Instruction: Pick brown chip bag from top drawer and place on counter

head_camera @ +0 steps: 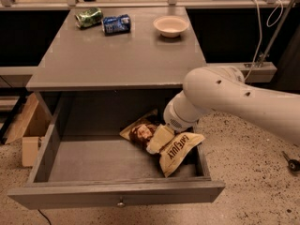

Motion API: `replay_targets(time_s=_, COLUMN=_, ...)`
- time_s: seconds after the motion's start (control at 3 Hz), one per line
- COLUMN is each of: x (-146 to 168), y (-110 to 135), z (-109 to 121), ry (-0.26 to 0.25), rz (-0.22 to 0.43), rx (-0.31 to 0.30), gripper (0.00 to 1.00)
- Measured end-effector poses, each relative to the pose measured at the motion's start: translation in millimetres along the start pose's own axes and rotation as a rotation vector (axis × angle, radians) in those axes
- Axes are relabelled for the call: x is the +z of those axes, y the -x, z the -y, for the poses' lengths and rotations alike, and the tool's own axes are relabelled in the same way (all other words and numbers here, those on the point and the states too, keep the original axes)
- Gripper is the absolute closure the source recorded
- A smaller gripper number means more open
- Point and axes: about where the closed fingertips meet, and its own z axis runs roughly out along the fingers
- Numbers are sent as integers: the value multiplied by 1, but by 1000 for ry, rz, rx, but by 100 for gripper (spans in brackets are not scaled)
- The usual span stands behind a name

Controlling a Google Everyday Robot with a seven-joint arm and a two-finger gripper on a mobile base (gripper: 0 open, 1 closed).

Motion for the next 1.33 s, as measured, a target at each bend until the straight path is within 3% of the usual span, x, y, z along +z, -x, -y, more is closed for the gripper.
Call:
replay_targets(time_s=0.33, x=34, y=-7, z=5, ry=15, rz=6, rx=28, gripper=0)
replay_targets(time_s=1.33, x=94, y=-10, z=-2, ry=110, rz=-21, rx=54, gripper=0)
